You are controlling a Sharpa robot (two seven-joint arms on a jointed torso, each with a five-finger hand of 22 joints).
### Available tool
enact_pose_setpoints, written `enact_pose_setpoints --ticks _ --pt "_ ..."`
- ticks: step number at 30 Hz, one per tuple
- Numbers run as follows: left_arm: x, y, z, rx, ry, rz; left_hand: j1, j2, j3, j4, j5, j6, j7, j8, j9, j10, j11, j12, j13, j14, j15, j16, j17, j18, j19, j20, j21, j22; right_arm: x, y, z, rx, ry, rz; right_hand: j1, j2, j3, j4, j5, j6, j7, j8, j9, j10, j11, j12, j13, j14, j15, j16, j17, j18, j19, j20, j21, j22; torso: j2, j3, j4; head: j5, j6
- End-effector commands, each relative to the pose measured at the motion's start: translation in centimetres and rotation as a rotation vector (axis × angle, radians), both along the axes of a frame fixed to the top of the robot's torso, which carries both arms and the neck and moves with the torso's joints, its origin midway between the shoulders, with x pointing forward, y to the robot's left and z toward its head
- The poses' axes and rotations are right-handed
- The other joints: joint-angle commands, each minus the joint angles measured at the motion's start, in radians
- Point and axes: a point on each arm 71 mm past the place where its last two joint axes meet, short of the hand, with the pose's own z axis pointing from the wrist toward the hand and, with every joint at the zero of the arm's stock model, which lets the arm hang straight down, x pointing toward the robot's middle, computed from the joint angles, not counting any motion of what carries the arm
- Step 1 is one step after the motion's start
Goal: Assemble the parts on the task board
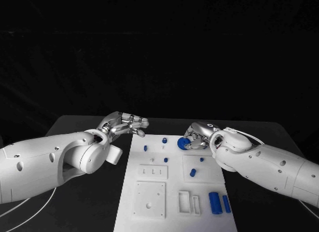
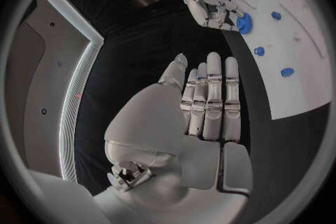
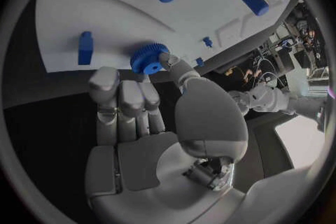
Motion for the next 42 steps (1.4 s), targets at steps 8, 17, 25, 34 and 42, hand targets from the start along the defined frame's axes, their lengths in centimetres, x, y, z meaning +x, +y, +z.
enact_pose_setpoints --ticks 8,17,25,34,42 --pt "-0.1 -0.2 0.2 -0.003 -0.006 -0.015 0.001 0.007 0.000 -0.004 -0.001 -0.007 -0.001 0.001 0.001 -0.009 0.000 -0.004 0.000 0.003 0.002 -0.005 -0.001 0.005 0.004 0.001 -0.004 0.001 -1.7 3.3 1.6 0.009 -0.096 0.061 0.011 -0.009 0.002 0.018 -0.007 0.066 -0.014 0.001 0.005 0.005 -0.002 0.002 0.001 0.001 -0.007 0.004 0.001 -0.011 0.036 -0.005 0.008 0.098 0.001 -0.0012 0.0007 0.015 0.007" --pt "-0.1 -0.3 0.2 -0.002 -0.005 -0.015 0.001 0.006 0.002 -0.008 0.000 -0.008 0.000 0.000 0.000 -0.010 0.000 -0.004 0.000 0.003 0.002 -0.004 -0.001 0.005 0.003 0.001 -0.002 0.003 -2.3 6.1 1.9 -0.007 -0.133 0.100 0.013 -0.017 0.011 0.027 -0.011 0.066 -0.014 0.001 0.005 0.005 -0.001 0.000 0.000 0.001 -0.006 0.002 -0.002 -0.012 0.036 -0.004 0.013 0.099 0.002 -0.0020 0.0026 0.025 0.008" --pt "-0.1 -0.5 0.2 -0.003 -0.004 -0.019 0.001 0.006 0.002 -0.008 0.000 -0.008 0.000 0.000 0.000 -0.010 0.000 -0.004 0.000 0.003 0.002 -0.004 -0.001 0.005 0.003 0.001 -0.002 0.003 -2.2 7.6 1.1 -0.040 -0.129 0.113 0.014 -0.018 0.013 0.028 -0.012 0.065 -0.013 0.001 0.005 0.004 -0.001 -0.002 -0.001 0.001 -0.005 0.001 -0.003 -0.012 0.036 -0.004 0.013 0.099 0.004 -0.0002 0.0026 0.027 0.006" --pt "-0.1 -0.7 0.2 -0.003 -0.004 -0.024 0.001 0.006 0.002 -0.008 0.000 -0.008 0.000 0.000 0.000 -0.010 0.000 -0.004 0.000 0.003 0.002 -0.004 -0.001 0.005 0.003 0.001 -0.002 0.003 -1.9 8.4 -0.5 -0.092 -0.106 0.117 0.012 -0.021 0.015 0.032 -0.014 0.061 -0.012 0.001 0.005 0.004 0.000 -0.004 -0.002 0.000 -0.005 -0.001 -0.007 -0.011 0.035 -0.003 0.010 0.098 0.006 0.0003 0.0101 0.027 0.002" --pt "-0.1 -0.8 0.2 -0.002 -0.005 -0.025 0.001 0.006 0.002 -0.008 0.000 -0.008 0.000 0.000 0.000 -0.010 0.000 -0.004 0.000 0.003 0.002 -0.004 -0.001 0.005 0.003 0.001 -0.002 0.003 -1.7 8.8 -1.1 -0.110 -0.100 0.114 0.012 -0.024 0.013 0.036 -0.017 0.054 -0.010 0.000 0.005 0.000 0.001 -0.008 -0.005 0.000 -0.004 -0.005 -0.011 -0.011 0.035 -0.003 0.008 0.098 0.006 -0.0004 0.0089 0.029 0.004"
